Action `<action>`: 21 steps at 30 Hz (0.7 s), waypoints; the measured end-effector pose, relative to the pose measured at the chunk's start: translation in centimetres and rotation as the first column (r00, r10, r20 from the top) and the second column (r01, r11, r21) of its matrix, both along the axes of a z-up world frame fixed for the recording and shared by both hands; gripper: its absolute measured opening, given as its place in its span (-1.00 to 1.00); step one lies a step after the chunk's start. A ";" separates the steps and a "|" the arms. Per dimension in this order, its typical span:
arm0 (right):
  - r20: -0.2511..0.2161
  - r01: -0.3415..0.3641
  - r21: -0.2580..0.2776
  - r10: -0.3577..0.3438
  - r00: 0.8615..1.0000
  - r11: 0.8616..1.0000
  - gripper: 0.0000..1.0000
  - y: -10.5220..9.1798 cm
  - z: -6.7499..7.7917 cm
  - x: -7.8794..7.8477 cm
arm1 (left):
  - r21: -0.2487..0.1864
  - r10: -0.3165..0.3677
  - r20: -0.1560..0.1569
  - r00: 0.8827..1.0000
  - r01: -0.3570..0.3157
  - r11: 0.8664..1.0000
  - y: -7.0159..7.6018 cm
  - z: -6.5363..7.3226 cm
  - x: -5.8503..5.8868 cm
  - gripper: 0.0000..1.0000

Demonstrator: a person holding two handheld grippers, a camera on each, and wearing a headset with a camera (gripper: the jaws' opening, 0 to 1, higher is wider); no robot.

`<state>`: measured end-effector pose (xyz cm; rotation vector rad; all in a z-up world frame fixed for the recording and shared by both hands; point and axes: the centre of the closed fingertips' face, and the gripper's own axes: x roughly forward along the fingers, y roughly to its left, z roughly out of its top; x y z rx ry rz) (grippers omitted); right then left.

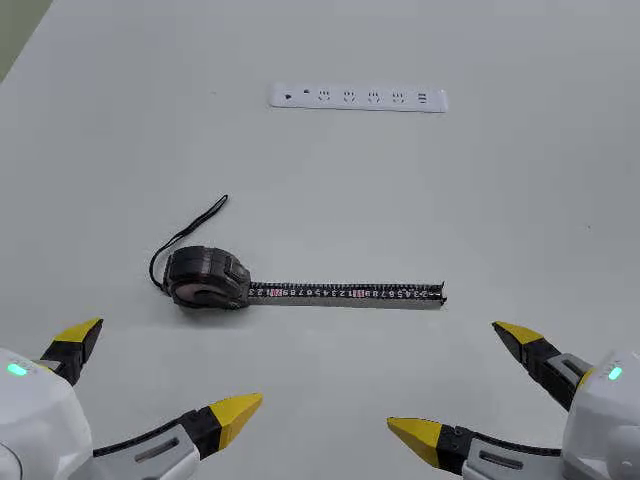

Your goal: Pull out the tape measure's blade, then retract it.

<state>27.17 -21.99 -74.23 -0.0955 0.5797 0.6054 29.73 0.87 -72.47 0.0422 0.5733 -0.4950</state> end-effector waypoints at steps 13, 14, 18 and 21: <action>-0.027 -0.128 -0.009 0.128 0.991 0.992 0.85 -1.2 -1.2 1.3 | 0.008 0.026 0.008 1.000 -0.026 1.000 -0.4 -0.5 1.4 1.00; -0.031 -0.136 -0.012 0.136 0.990 0.991 0.86 -1.3 -1.3 1.3 | 0.009 0.027 0.010 1.000 -0.027 1.000 -0.4 -0.5 1.5 1.00; -0.031 -0.175 -0.012 0.175 0.984 0.984 0.87 -1.6 -1.5 1.6 | 0.012 0.046 0.011 0.999 -0.047 0.999 -0.3 -0.7 1.9 1.00; -0.005 -0.226 -0.022 0.226 0.974 0.974 0.84 -1.6 -1.3 1.9 | 0.015 0.054 0.011 0.998 -0.054 0.998 -0.3 -0.9 2.1 1.00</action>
